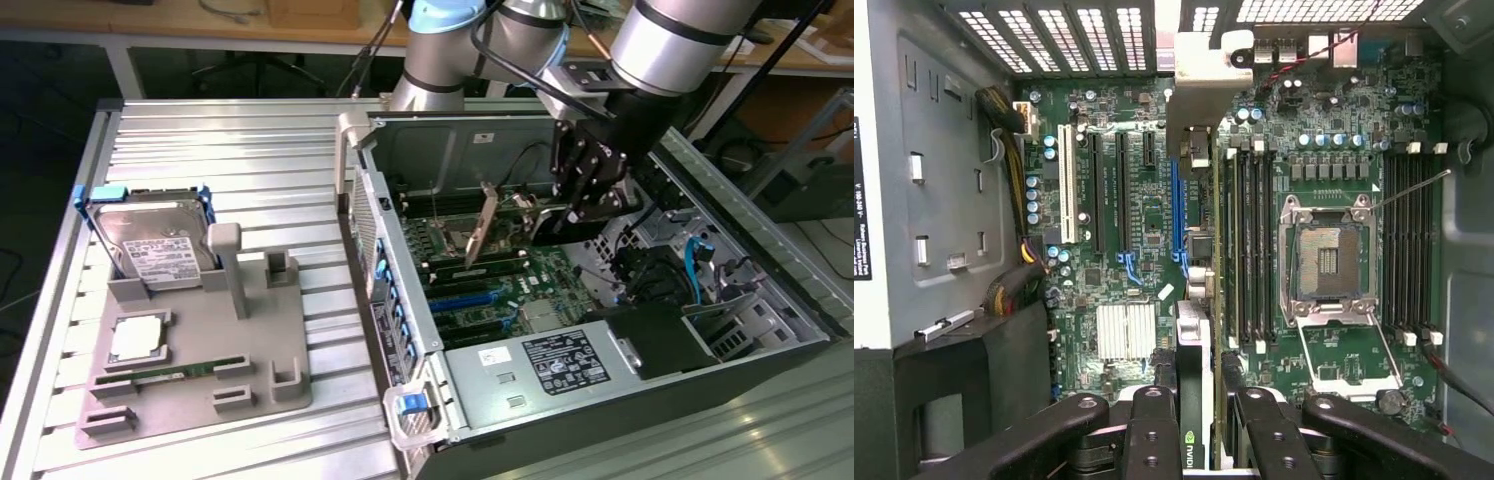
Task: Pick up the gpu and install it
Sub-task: 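Insert the gpu into the slot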
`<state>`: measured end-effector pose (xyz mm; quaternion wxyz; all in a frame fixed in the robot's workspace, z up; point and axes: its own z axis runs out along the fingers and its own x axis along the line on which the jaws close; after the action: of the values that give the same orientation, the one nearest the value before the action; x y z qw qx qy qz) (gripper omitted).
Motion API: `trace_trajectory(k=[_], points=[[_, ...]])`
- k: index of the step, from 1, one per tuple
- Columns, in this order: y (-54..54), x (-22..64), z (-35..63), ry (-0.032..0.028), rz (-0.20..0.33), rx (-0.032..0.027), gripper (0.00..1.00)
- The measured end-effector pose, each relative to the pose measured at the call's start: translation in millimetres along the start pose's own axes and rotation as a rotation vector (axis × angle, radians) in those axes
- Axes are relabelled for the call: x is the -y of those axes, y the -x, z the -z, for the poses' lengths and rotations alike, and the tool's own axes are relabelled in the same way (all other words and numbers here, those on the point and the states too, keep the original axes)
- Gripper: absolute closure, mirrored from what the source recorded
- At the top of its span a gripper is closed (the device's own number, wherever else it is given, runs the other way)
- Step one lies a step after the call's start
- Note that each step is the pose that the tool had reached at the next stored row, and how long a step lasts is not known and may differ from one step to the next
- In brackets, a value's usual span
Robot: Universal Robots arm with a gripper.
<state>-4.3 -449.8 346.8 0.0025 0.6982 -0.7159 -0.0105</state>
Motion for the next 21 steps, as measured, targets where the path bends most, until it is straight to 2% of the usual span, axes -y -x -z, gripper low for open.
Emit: trace_trajectory(k=[8,21], points=[[0.3,-0.8,-2.0,-0.0001,0.0,0.0003,0.73],[7.2,-15.5,-6.5,-0.0001,0.0,0.0,0.73]])
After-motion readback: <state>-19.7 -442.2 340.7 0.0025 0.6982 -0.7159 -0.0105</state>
